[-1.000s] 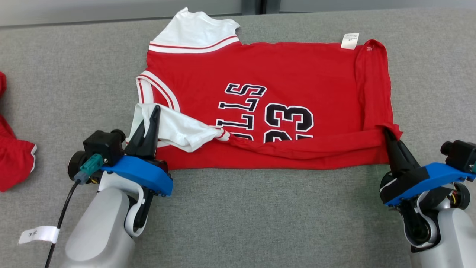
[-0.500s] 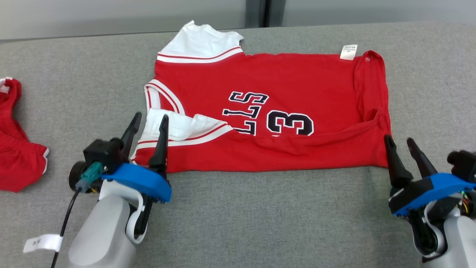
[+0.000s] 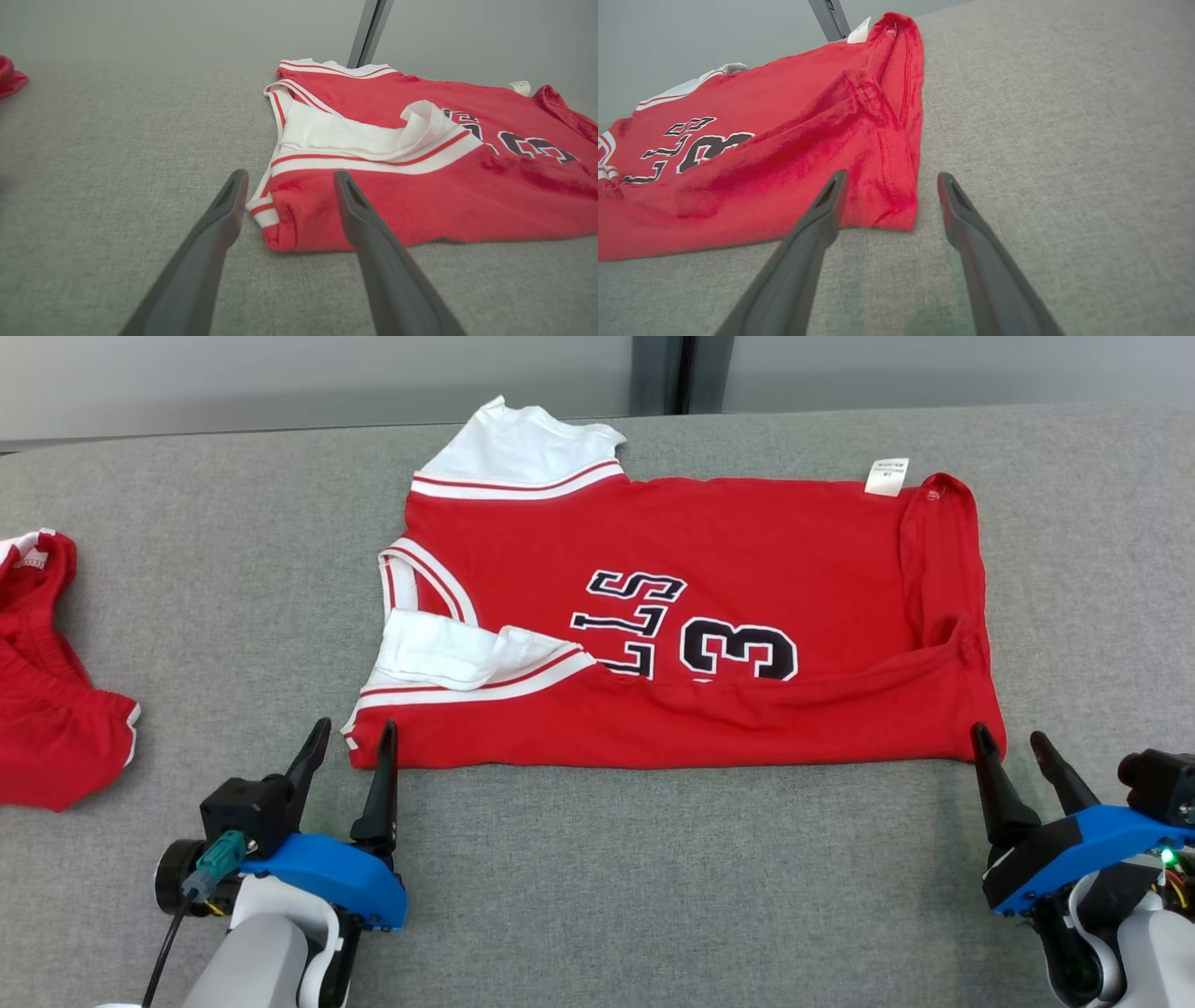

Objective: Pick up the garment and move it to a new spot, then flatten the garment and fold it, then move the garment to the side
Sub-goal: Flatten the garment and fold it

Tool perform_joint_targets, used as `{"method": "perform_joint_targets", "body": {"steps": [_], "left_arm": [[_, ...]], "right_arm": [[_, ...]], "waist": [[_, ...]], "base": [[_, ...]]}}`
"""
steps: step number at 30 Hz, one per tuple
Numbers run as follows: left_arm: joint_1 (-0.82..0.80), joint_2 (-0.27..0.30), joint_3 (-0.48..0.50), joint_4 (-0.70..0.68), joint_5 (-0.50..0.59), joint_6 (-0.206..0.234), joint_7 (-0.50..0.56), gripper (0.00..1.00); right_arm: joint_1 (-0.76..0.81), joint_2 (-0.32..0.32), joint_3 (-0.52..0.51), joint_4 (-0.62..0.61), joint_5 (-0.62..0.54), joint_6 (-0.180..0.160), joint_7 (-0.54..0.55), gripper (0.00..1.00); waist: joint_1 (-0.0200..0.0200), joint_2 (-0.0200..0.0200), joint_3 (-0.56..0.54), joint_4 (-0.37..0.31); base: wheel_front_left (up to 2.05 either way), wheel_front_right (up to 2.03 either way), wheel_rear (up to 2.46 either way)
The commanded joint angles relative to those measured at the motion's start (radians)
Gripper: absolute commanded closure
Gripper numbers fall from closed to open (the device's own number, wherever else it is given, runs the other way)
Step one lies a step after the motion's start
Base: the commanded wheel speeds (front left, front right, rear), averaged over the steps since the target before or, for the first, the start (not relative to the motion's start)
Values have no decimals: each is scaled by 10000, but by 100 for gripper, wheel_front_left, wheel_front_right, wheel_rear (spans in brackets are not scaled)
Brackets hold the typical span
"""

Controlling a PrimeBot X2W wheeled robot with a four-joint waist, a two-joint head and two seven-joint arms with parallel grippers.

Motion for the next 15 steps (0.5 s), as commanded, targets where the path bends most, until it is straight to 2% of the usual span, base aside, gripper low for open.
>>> {"method": "perform_joint_targets", "body": {"steps": [1, 12, 13, 14, 15], "left_arm": [[73, 35, -7, 133, -69, 4, 37, 0], [-571, -219, -361, 1284, -131, -183, 313, 0], [-621, -249, -410, 1417, -172, -215, 361, 0], [-670, -280, -460, 1546, -219, -254, 427, 0], [-722, -313, -493, 1646, -247, -278, 435, 1]], "right_arm": [[-198, 19, -12, 143, -116, 7, -35, 0], [-876, 18, 269, 1445, -558, 7, -212, 0], [-916, 51, 313, 1531, -565, 7, -234, 9], [-969, 94, 361, 1601, -526, 7, -297, 38], [-1010, 112, 404, 1644, -474, 9, -343, 71]], "waist": [[0, -1, 29, 0], [0, -1, 291, 14], [0, -1, 301, 16], [0, -1, 310, 11], [0, -1, 315, 6]], "base": [[0, 0, 0], [0, 0, 0], [0, 0, 0], [0, 0, 0], [0, 0, 0]]}}
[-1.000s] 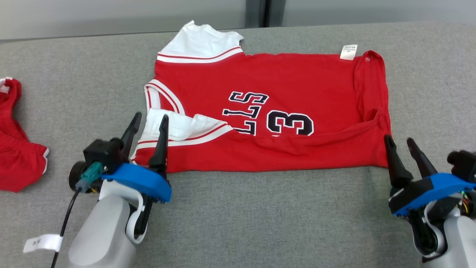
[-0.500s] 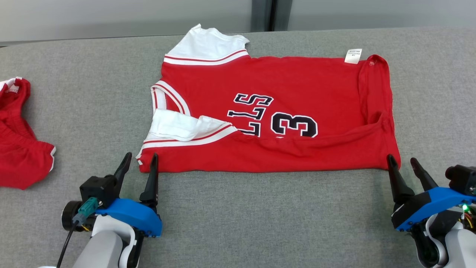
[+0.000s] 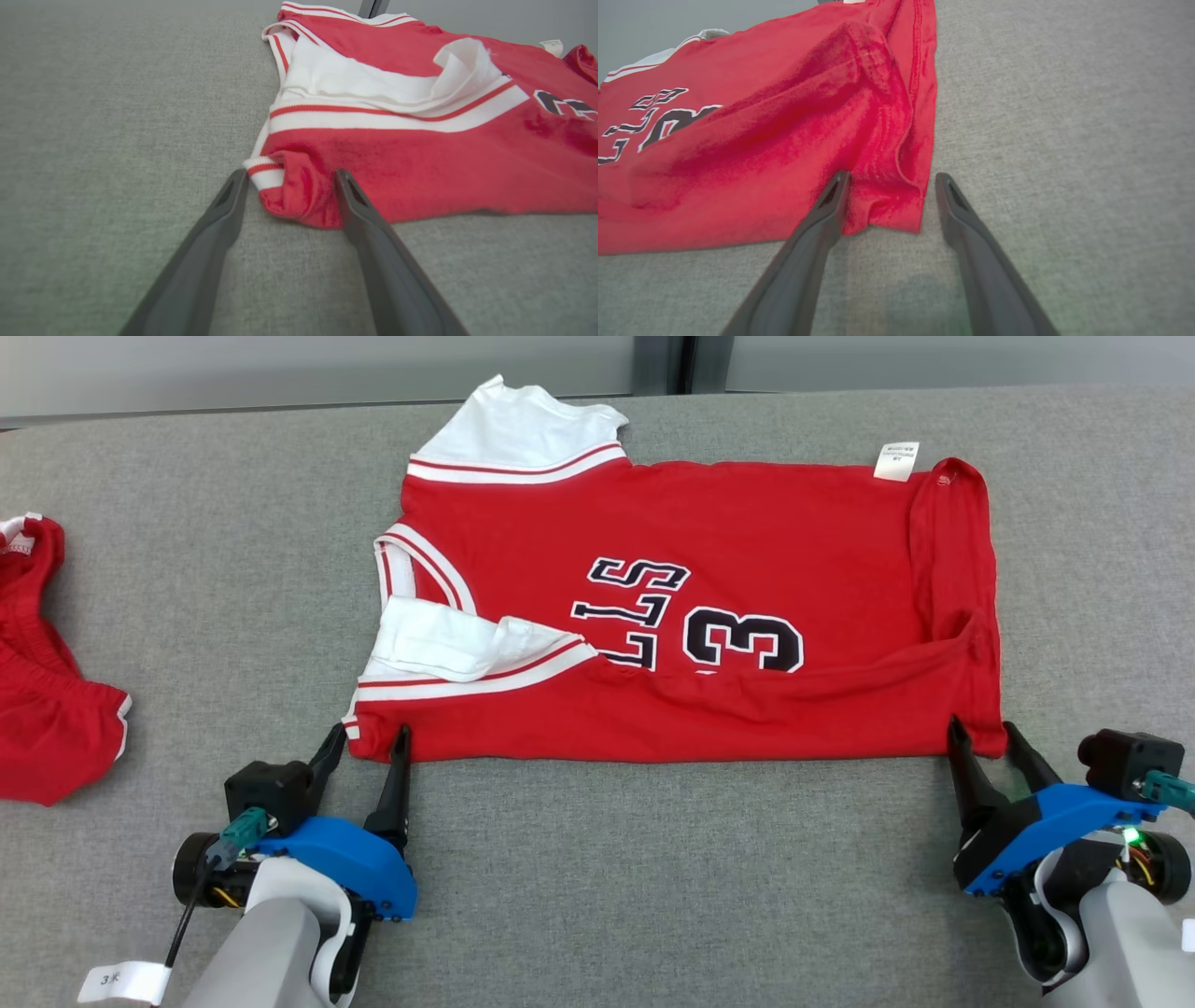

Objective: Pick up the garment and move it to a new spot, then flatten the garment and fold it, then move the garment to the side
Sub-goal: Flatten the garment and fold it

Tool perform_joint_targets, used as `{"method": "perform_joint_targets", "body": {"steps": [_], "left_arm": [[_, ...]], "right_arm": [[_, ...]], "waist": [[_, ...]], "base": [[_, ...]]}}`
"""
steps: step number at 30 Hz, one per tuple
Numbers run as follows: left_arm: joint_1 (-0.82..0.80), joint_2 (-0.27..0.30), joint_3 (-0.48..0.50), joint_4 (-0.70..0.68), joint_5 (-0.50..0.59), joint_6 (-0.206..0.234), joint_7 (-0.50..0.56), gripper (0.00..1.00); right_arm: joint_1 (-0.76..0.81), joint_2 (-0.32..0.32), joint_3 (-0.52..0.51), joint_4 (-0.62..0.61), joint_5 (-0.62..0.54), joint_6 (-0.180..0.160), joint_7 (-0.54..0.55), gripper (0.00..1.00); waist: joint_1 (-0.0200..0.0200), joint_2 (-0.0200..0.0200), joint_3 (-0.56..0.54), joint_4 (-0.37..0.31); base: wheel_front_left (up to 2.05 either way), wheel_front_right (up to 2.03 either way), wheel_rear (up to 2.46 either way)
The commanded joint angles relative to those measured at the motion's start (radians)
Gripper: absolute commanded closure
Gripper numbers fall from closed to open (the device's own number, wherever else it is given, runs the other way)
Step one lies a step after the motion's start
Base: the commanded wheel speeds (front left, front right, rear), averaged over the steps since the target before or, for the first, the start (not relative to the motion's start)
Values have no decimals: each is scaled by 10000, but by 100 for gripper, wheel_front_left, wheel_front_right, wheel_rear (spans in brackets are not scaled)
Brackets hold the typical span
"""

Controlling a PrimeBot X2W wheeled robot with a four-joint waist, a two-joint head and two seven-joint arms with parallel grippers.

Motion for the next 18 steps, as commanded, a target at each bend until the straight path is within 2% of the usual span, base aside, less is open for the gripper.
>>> {"method": "perform_joint_targets", "body": {"steps": [1, 2, 3, 5, 12, 18], "left_arm": [[-88, -109, -128, 275, -84, -68, 94, 38], [-137, -126, -144, 366, -141, -105, 79, 77], [-177, -142, -155, 447, -163, -112, 57, 96], [-219, -159, -171, 514, -200, -137, 27, 100], [-38, -159, 55, 528, -468, -220, -302, 100], [1145, -257, 500, -258, -571, 53, -406, 100]], "right_arm": [[-133, 50, 98, 132, 54, 9, -122, 99], [-166, 52, 138, 189, 91, 7, -188, 100], [-207, 56, 159, 255, 117, 7, -245, 100], [-235, 60, 191, 303, 141, 7, -321, 100], [72, 66, 386, 546, 496, 7, -891, 100], [1016, 89, 474, 236, 890, 7, -1121, 100]], "waist": [[0, 0, 4, -10], [0, 0, -4, -19], [0, 0, -20, -28], [0, 0, -53, -30], [0, 0, -597, -22], [0, 0, -1260, 156]], "base": [[0, 0, 0], [0, 0, 0], [0, 0, 0], [0, 0, 0], [0, 0, 0], [0, 0, 0]]}}
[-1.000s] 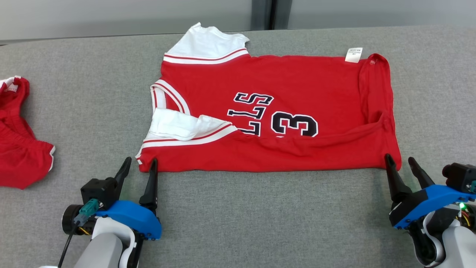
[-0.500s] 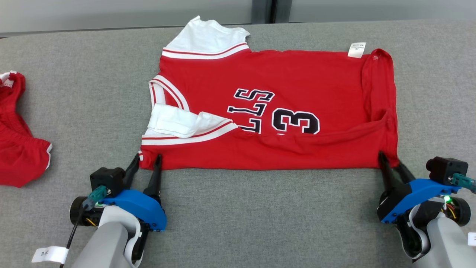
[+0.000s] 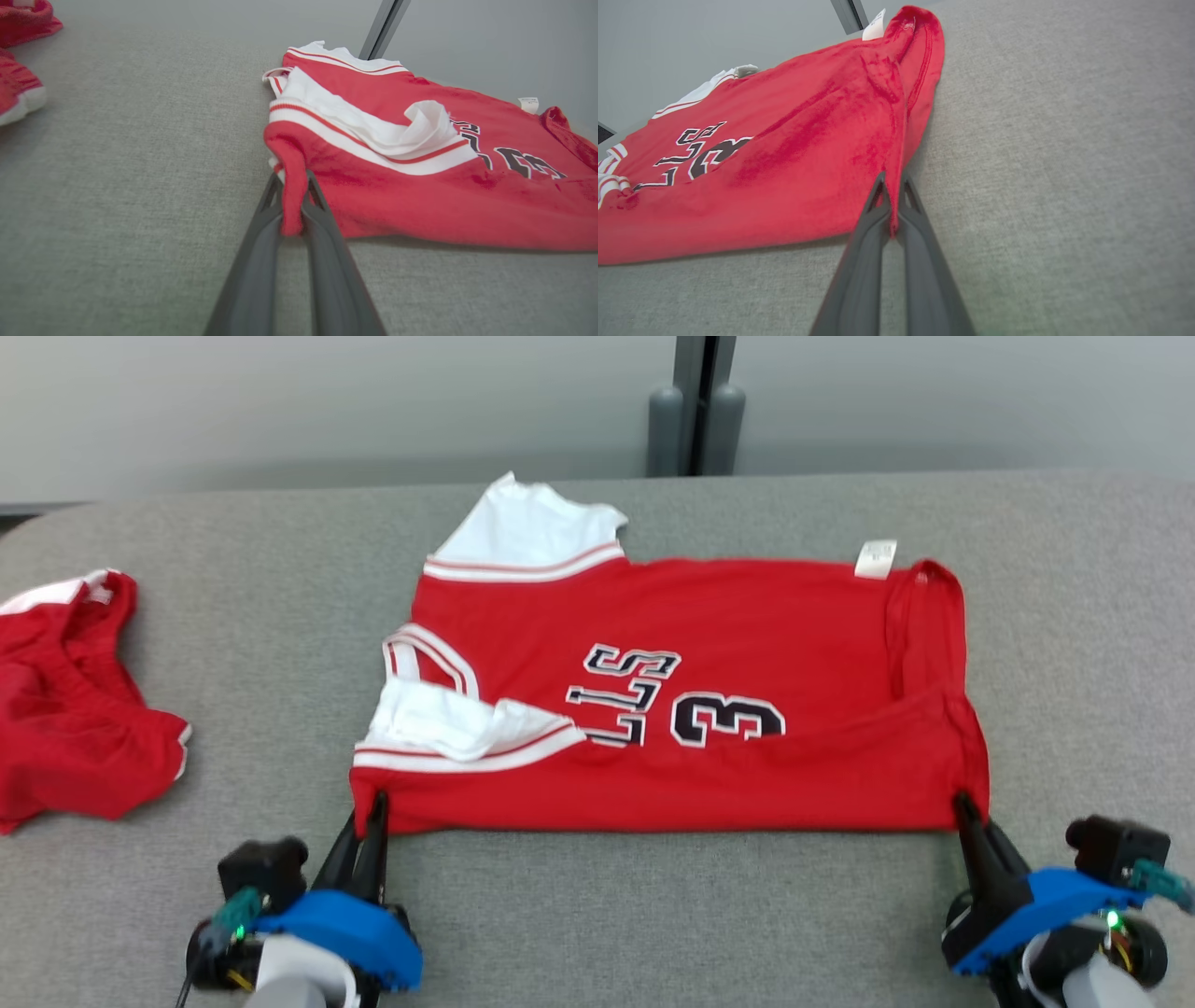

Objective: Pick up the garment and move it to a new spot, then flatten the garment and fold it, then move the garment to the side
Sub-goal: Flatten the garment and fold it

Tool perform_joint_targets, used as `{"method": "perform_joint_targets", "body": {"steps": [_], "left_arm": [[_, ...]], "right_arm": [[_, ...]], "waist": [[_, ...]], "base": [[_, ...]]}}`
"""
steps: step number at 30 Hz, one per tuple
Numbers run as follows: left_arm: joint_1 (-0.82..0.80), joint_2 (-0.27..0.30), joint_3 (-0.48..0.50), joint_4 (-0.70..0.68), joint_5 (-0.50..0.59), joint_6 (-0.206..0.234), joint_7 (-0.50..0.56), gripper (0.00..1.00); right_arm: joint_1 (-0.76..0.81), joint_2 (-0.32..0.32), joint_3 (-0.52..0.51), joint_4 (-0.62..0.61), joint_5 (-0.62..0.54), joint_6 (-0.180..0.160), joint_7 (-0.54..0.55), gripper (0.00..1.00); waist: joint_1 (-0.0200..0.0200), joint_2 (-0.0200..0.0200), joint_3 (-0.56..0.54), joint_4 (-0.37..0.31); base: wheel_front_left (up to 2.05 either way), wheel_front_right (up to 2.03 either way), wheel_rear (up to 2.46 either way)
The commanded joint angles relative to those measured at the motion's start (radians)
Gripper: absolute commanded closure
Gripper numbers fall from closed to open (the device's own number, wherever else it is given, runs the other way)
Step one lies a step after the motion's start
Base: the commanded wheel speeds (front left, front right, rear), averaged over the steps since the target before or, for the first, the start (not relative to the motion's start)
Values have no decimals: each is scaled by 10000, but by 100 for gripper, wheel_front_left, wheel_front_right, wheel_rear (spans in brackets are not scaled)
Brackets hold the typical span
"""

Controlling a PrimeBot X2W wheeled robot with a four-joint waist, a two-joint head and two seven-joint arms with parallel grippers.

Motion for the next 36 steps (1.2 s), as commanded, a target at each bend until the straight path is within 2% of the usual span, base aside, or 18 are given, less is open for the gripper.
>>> {"method": "perform_joint_targets", "body": {"steps": [1, 13, 22, 23, 24, 25, 36], "left_arm": [[287, 0, 134, -202, 6, 80, -61, 100], [3395, -74, 586, -2866, 300, 891, -38, 100], [4251, -40, 384, -3820, 212, 1148, 359, 100], [4271, -7, 390, -3824, 241, 1181, 354, 89], [4277, 2, 419, -3811, 247, 1210, 339, 47], [4258, 16, 460, -3786, 248, 1239, 310, 0], [3365, 268, 797, -4099, 830, 1224, -18, 0]], "right_arm": [[233, 24, 1, -129, 105, 6, -38, 100], [3048, 361, -326, -2425, 32, 6, 649, 100], [4088, 571, -767, -3721, -218, 6, 1718, 100], [4094, 595, -796, -3767, -241, 6, 1777, 69], [4090, 619, -842, -3795, -290, 6, 1815, 30], [4090, 643, -889, -3822, -328, 6, 1843, 0], [3002, 684, -1061, -4291, -879, 6, 899, 0]], "waist": [[1, 0, -113, 7], [1, 0, -991, 374], [1, 0, -1085, 341], [1, 0, -1094, 327], [1, 0, -1107, 317], [1, 0, -1118, 302], [1, 0, -1159, 46]], "base": [[0, 0, 0], [0, 0, 0], [0, 0, 0], [0, 0, 0], [0, 0, 0], [0, 0, 0], [0, 0, 0]]}}
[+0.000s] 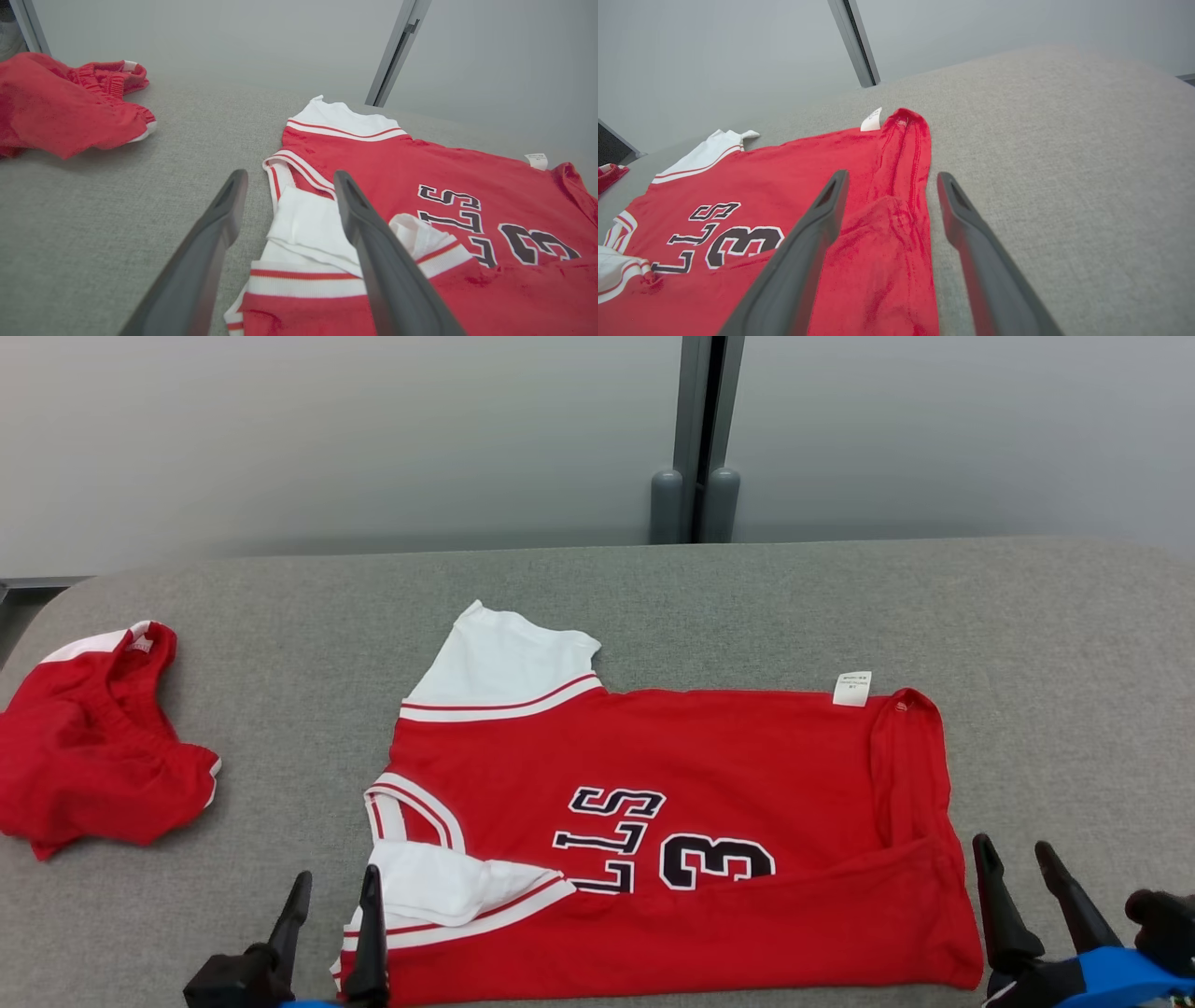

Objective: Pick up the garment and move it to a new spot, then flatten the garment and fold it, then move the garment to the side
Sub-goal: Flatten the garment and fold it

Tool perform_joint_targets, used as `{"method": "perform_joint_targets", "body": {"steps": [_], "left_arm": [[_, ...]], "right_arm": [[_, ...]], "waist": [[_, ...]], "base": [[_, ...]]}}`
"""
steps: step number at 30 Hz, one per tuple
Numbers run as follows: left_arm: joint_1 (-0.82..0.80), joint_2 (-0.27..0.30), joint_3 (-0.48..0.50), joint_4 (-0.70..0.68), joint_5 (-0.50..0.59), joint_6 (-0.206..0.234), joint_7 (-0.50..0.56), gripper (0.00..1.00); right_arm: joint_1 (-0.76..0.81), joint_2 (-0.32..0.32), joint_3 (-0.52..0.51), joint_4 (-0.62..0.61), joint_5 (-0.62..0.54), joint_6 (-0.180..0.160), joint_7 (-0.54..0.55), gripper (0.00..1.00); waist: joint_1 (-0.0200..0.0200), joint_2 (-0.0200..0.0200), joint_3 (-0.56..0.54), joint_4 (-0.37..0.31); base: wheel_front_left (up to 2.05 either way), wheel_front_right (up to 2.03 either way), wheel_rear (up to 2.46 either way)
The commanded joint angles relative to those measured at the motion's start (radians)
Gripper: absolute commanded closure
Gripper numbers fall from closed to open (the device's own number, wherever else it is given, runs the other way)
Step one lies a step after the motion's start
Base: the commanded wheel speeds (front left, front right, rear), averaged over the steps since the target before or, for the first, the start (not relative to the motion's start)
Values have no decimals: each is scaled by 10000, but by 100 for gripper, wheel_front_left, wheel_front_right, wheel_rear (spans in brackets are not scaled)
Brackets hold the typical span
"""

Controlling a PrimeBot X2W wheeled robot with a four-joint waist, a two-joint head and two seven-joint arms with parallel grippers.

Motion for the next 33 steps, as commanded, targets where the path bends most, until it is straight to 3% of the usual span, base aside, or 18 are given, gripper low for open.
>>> {"method": "perform_joint_targets", "body": {"steps": [1, 14, 24, 33], "left_arm": [[-298, 81, 62, -119, 174, -14, -55, 0], [-1538, -156, 895, -609, 998, -29, -85, 0], [-1428, -178, 1631, -344, 1387, -334, -87, 0], [-1158, -150, 1700, 118, 1587, -466, -88, 0]], "right_arm": [[-257, 34, 50, -102, -121, 6, -211, 0], [-1403, 125, 573, -75, -805, 6, -1505, 0], [-1342, 137, 732, 106, -999, 6, -1564, 0], [-1078, 135, 821, 235, -1237, 6, -1369, 0]], "waist": [[0, 0, -19, -44], [0, 0, -148, -219], [0, 0, -466, -167], [0, 0, -626, -82]], "base": [[0, 0, 0], [0, 0, 0], [0, 0, 0], [0, 0, 0]]}}
